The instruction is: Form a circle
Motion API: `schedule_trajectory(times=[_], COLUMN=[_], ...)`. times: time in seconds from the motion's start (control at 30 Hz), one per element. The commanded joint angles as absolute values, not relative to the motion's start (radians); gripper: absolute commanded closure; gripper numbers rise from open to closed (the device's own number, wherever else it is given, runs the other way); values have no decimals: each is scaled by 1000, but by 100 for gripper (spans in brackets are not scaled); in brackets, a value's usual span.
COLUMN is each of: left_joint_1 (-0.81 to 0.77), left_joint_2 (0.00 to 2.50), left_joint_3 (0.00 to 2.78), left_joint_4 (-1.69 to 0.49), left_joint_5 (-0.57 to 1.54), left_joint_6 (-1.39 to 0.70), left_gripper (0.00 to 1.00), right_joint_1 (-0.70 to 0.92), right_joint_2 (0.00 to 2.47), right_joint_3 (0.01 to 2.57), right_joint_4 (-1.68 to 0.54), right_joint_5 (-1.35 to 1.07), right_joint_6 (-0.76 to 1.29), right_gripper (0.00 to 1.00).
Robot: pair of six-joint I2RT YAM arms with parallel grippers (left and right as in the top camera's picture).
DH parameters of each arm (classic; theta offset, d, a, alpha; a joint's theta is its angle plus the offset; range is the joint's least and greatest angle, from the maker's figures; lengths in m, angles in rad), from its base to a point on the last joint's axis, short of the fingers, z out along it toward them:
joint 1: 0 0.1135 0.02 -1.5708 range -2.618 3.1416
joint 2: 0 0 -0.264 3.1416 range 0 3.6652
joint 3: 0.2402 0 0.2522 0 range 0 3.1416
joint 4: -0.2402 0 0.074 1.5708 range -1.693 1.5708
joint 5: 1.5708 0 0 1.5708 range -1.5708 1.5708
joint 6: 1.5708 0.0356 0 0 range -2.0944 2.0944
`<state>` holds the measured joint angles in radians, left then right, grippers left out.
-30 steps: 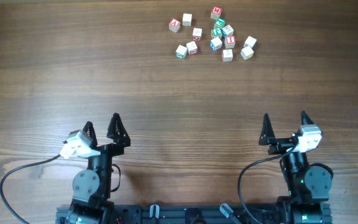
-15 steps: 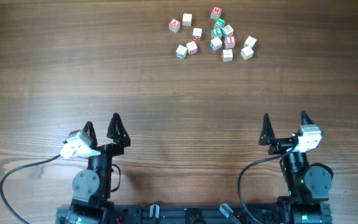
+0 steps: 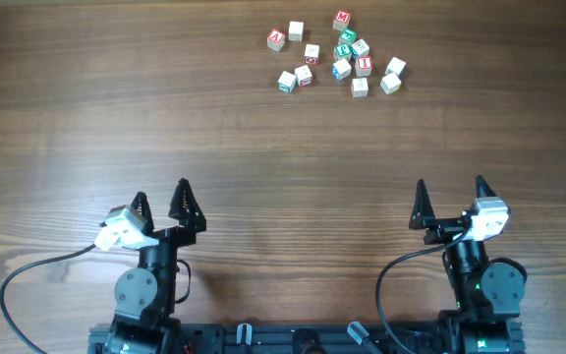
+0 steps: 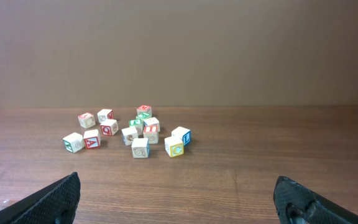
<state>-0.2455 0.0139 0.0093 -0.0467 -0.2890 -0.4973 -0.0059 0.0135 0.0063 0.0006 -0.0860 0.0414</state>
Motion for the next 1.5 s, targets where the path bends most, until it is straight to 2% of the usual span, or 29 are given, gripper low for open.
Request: schedule_trajectory(times=[0.0,1.07,1.27,1.47], left_joint_1=[-237,-237,-237,-237], left_joint_2=[3,3,4,47], left_joint_3=[6,6,8,109], left_joint_4=[-50,-35,20,-29], left_joint_5=[-281,-304,-88,-67], left_joint_6=[-475,-478,-385,-343], left_gripper=[0,0,0,0], right_joint_1=[-12,-12,-12,-12], right_joint_2=[7,7,7,7], right_joint_3=[5,5,5,5], right_joint_4=[5,5,5,5], right_joint_5=[-99,-99,-99,-99], right_joint_6=[55,54,55,55], right_gripper=[0,0,0,0])
